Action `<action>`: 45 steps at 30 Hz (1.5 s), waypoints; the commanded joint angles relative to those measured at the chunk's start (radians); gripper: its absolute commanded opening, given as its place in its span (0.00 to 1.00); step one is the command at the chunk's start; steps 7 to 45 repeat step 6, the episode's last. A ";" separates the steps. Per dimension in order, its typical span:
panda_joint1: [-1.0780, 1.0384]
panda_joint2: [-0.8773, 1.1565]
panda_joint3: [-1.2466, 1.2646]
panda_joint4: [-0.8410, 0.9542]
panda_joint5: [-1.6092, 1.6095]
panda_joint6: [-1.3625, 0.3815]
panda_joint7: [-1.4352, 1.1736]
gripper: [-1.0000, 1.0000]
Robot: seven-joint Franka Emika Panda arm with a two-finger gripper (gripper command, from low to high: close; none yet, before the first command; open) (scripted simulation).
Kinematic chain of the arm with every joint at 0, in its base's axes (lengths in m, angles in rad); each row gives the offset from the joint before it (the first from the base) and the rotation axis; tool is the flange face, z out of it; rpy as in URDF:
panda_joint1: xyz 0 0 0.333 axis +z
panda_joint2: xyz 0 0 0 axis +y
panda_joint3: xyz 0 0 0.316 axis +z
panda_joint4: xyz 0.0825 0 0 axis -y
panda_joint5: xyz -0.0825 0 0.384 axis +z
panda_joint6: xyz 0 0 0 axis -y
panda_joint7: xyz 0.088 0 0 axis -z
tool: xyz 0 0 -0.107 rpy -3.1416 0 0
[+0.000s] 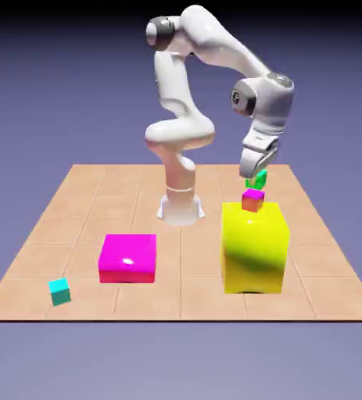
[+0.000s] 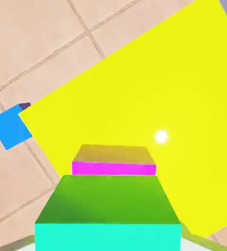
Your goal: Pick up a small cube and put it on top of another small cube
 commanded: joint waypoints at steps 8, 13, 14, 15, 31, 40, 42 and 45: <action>0.002 -0.052 -0.007 0.142 0.003 -0.193 -0.007 1.00; 0.002 -0.052 -0.007 0.142 0.003 -0.193 -0.007 1.00; 0.002 -0.052 -0.007 0.142 0.003 -0.193 -0.007 1.00; 0.002 -0.052 -0.007 0.142 0.003 -0.193 -0.007 1.00; 0.002 -0.052 -0.007 0.142 0.003 -0.193 -0.007 1.00; 0.002 -0.052 -0.007 0.142 0.003 -0.193 -0.007 1.00; 0.002 -0.052 -0.007 0.142 0.003 -0.193 -0.007 1.00; 0.002 -0.052 -0.007 0.142 0.003 -0.193 -0.007 1.00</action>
